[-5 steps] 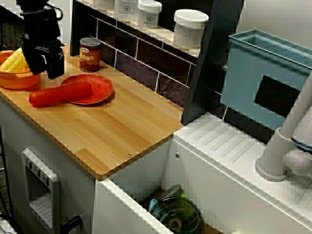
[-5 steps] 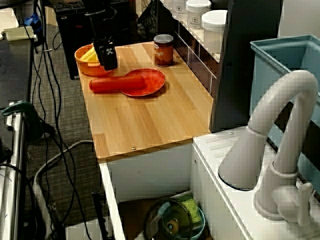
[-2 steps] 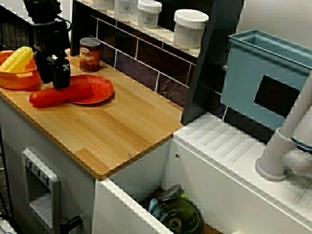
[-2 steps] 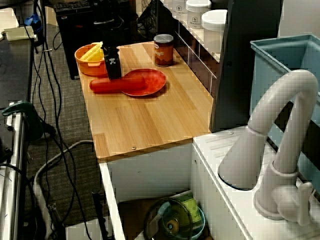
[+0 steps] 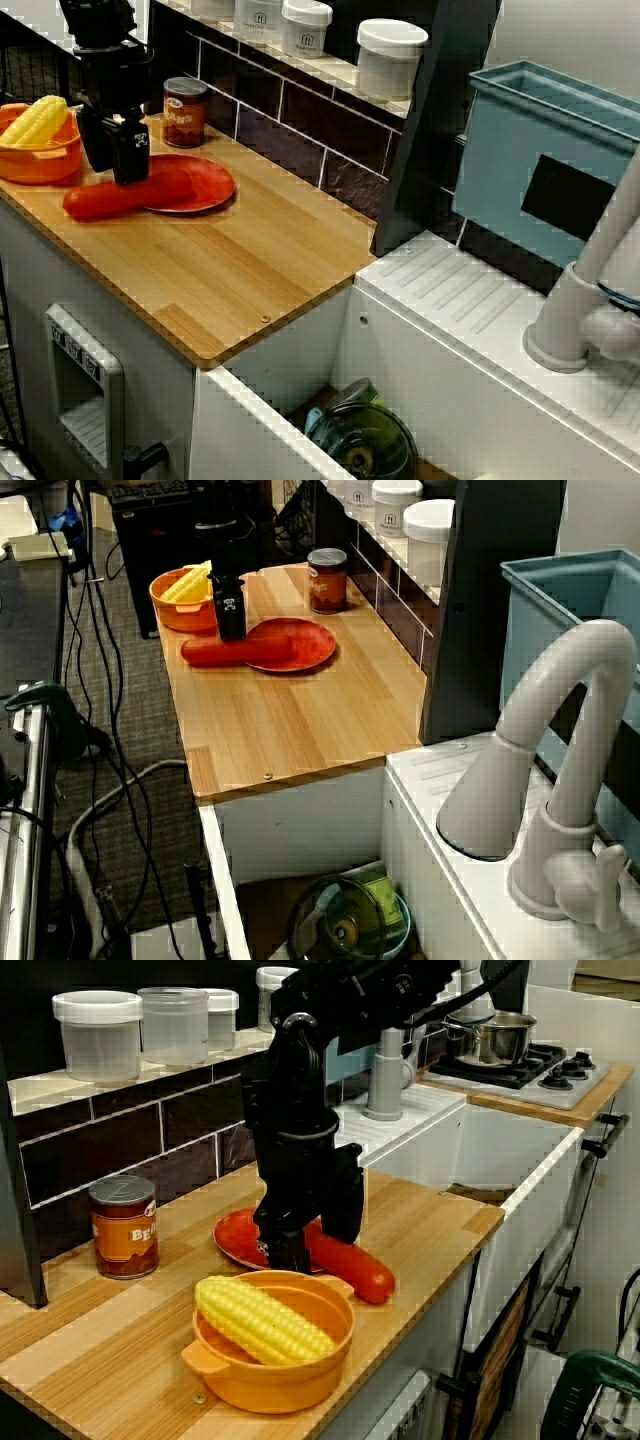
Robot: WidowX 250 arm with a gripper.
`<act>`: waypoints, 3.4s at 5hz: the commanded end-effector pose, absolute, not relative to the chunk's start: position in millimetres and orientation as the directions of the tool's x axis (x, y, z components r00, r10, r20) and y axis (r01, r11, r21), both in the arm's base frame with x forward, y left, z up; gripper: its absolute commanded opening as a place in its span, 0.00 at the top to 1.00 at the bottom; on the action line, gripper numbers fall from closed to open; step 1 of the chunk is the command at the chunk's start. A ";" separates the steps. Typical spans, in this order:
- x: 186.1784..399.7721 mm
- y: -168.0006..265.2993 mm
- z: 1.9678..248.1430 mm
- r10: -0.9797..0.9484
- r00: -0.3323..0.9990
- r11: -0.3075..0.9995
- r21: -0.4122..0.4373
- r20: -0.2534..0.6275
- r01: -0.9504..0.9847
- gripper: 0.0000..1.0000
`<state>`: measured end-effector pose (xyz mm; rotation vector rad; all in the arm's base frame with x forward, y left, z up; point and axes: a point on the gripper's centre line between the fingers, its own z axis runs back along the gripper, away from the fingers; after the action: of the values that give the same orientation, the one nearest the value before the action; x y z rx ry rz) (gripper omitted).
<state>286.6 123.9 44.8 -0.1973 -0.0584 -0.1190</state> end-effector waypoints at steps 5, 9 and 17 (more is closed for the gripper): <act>284.8 132.3 70.6 -0.078 0.992 0.984 -0.152 0.103 0.093 0.00; 317.8 152.7 87.2 -0.074 0.987 0.993 -0.084 0.144 0.087 0.00; 298.3 128.6 64.8 -0.194 0.977 0.980 -0.022 0.088 0.197 0.00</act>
<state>292.1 124.2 40.7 -0.0678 -0.0240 -0.1908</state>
